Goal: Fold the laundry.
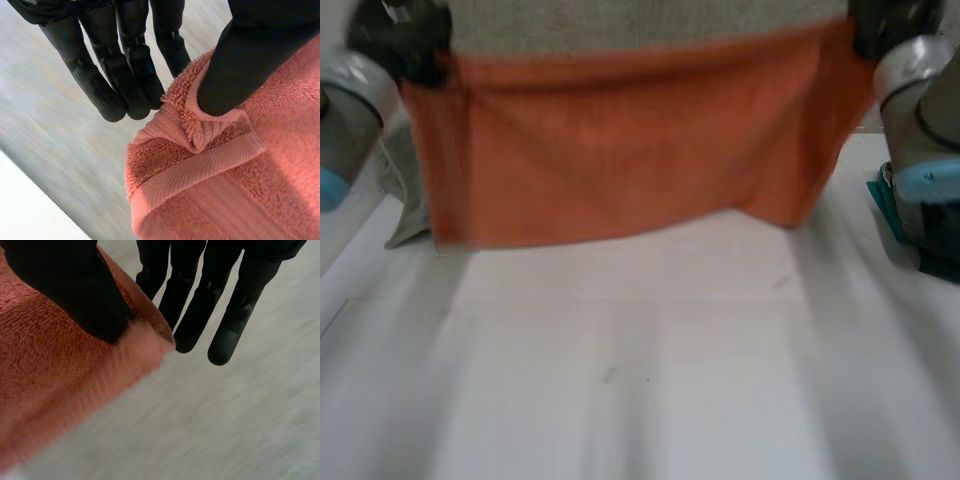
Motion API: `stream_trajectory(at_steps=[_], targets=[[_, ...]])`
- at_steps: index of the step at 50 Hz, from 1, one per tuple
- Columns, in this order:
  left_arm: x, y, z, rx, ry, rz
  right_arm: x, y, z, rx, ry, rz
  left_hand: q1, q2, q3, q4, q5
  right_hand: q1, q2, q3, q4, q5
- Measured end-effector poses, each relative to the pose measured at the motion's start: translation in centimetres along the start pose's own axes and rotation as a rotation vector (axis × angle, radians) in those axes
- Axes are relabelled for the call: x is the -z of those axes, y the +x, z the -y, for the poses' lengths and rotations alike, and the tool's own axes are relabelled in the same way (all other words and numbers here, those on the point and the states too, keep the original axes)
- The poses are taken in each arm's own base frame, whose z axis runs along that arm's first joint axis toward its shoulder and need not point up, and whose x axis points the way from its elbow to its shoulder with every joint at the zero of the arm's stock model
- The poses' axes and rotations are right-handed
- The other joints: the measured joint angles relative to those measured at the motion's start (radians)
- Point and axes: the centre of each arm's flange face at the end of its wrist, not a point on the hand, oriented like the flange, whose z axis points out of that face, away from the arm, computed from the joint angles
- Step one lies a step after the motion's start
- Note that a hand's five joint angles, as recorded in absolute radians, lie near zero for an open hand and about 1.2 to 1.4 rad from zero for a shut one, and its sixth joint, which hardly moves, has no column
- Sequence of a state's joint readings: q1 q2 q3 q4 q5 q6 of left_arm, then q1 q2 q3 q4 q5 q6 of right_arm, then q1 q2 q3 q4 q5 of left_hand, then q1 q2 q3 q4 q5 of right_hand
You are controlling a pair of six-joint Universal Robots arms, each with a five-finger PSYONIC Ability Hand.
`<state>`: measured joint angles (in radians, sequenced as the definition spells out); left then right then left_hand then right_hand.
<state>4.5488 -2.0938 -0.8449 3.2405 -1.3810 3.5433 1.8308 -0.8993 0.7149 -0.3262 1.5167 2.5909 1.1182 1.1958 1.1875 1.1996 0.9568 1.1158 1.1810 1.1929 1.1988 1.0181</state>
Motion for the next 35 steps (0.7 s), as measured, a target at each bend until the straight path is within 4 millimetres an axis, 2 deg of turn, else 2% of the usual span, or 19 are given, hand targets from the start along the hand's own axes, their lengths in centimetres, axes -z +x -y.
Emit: stream_trajectory(at_steps=[4, 6, 8, 13, 17, 18, 19, 21, 26, 28, 29, 31, 35], targets=[[-0.3, -2.2, 3.1, 0.103, 0.206, 0.108, -1.1, 2.6, 3.4, -0.067, 0.232, -0.117, 0.000, 0.000, 0.000, 0.000, 0.000, 0.000, 0.000, 0.000, 0.000, 0.000], [0.2, -2.6, 3.1, 0.152, 0.233, 0.120, -0.7, 3.1, 4.0, -0.083, 0.267, -0.122, 0.000, 0.001, 0.000, 0.000, 0.009, 0.000, 0.000, 0.000, 0.000, 0.001], [0.8, -2.4, 1.8, 0.186, 0.201, 0.107, 0.1, 2.8, 3.5, -0.091, 0.247, -0.093, 0.000, 0.002, 0.002, 0.000, 0.020, 0.000, 0.000, 0.000, 0.000, 0.001], [3.2, -0.2, -3.6, 0.221, -0.004, 0.023, 3.3, 0.0, 0.2, -0.105, 0.074, 0.063, 0.000, 0.003, 0.002, 0.000, 0.020, 0.000, 0.000, 0.000, 0.000, 0.001], [6.3, 2.7, -9.0, 0.234, -0.212, -0.073, 7.6, -3.2, -3.9, -0.120, -0.136, 0.232, 0.000, 0.003, 0.002, 0.000, 0.020, 0.000, 0.000, 0.000, 0.000, 0.001], [6.6, 3.0, -9.4, 0.233, -0.229, -0.081, 7.9, -3.4, -4.2, -0.121, -0.151, 0.242, 0.000, 0.003, 0.002, 0.000, 0.020, 0.000, 0.000, 0.000, 0.000, 0.001], [8.0, 4.3, -11.8, 0.225, -0.313, -0.120, 10.1, -4.9, -6.3, -0.122, -0.255, 0.315, 0.000, 0.003, 0.002, 0.001, 0.020, 0.000, 0.000, 0.000, 0.000, 0.001], [9.4, 5.4, -14.1, 0.207, -0.389, -0.156, 12.4, -6.3, -8.3, -0.115, -0.354, 0.381, 0.000, 0.003, 0.002, 0.001, 0.020, 0.000, 0.000, 0.000, 0.000, 0.001], [12.1, 7.1, -18.2, 0.124, -0.526, -0.227, 16.5, -8.1, -11.8, -0.074, -0.525, 0.495, 0.000, -0.038, -0.031, -0.040, 0.017, 0.000, 0.000, 0.000, 0.000, 0.001], [12.6, 7.2, -18.7, 0.098, -0.546, -0.240, 17.2, -8.3, -12.3, -0.063, -0.553, 0.512, -0.102, -0.145, -0.138, -0.150, -0.076, 0.000, 0.000, 0.000, 0.000, 0.001], [12.9, 7.2, -18.8, 0.077, -0.554, -0.248, 17.6, -8.4, -12.7, -0.057, -0.568, 0.519, -0.432, -0.461, -0.434, -0.453, -0.380, 0.000, 0.000, 0.000, 0.000, 0.001], [13.2, 7.0, -18.7, 0.059, -0.553, -0.250, 17.8, -8.4, -12.9, -0.052, -0.581, 0.522, -0.607, -0.626, -0.614, -0.634, -0.565, 0.000, 0.000, 0.000, 0.000, 0.001], [13.6, 6.4, -17.3, 0.033, -0.529, -0.235, 17.9, -8.1, -13.1, -0.051, -0.598, 0.508, -0.692, -0.776, -0.768, -0.794, -0.726, 0.000, 0.000, 0.000, 0.000, 0.001]])
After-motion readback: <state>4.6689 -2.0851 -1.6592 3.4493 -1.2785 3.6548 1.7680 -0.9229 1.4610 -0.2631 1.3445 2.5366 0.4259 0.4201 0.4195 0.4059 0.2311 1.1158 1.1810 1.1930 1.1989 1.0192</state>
